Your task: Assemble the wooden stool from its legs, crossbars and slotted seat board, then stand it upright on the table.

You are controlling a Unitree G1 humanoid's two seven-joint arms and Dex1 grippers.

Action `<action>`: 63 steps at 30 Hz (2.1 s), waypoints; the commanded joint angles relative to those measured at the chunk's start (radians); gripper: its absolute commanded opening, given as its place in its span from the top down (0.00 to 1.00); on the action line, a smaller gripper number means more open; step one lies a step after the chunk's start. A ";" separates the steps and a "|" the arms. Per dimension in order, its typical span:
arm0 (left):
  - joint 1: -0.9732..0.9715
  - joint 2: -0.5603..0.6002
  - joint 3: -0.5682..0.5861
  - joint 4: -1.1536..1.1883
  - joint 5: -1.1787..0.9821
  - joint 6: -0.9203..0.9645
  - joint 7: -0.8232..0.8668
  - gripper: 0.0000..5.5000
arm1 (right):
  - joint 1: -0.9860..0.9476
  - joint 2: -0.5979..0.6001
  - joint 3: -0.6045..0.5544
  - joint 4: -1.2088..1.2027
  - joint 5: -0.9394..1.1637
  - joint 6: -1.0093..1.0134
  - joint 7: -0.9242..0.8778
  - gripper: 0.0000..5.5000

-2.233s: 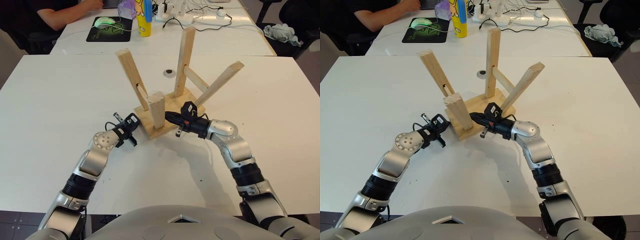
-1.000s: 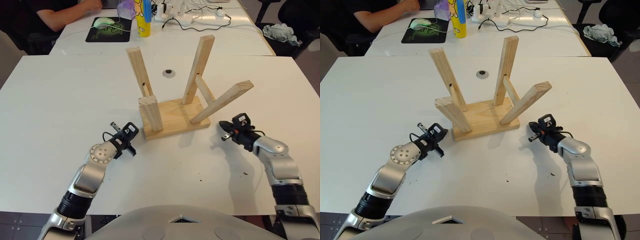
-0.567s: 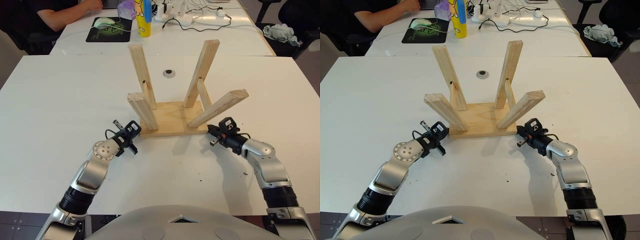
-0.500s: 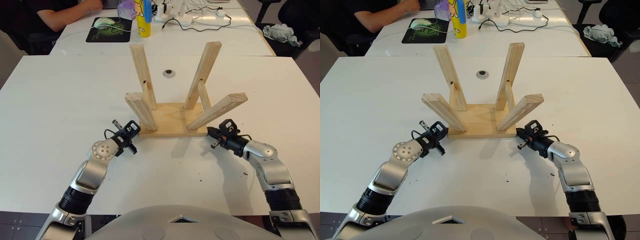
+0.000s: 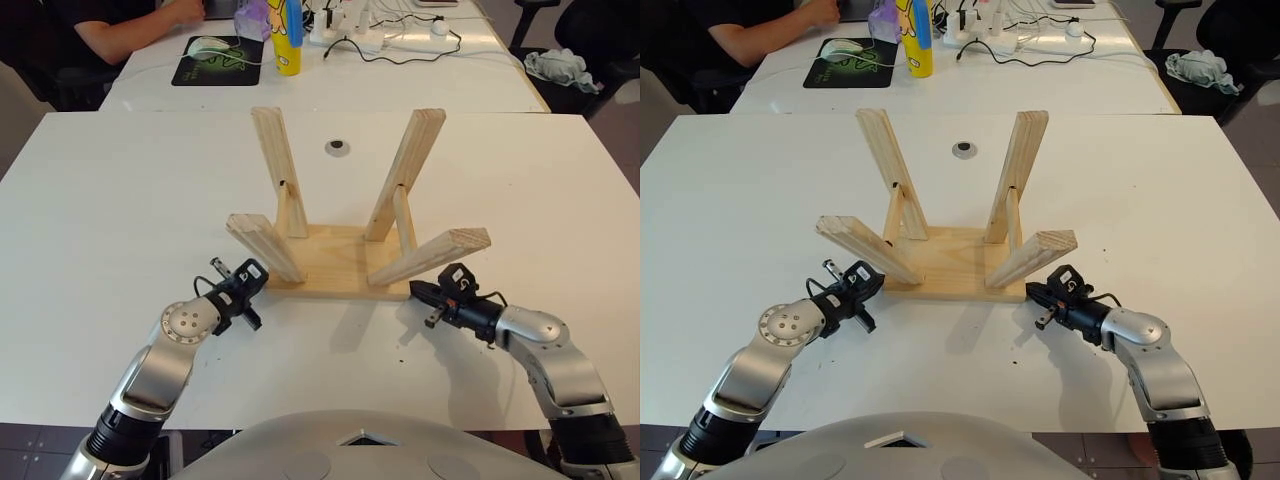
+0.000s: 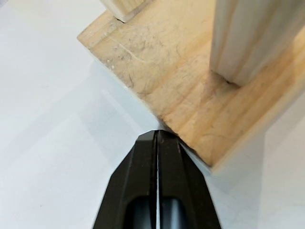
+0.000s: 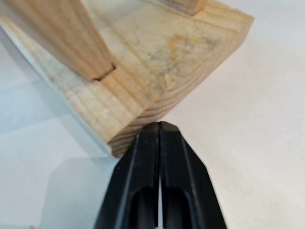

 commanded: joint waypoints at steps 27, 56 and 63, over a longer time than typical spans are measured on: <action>0.168 0.090 0.408 0.194 -0.277 -0.323 -0.107 0.89 | -0.021 0.010 -0.215 0.259 -0.036 -0.180 -0.165 1.00; -0.154 0.134 0.244 0.469 -0.465 -0.550 -0.664 0.40 | -0.313 -0.038 -0.005 0.401 0.159 -0.237 0.506 0.50; -0.222 0.090 0.169 0.581 -0.417 -0.630 -0.692 0.40 | -0.390 -0.017 0.050 0.494 0.119 -0.295 0.556 0.50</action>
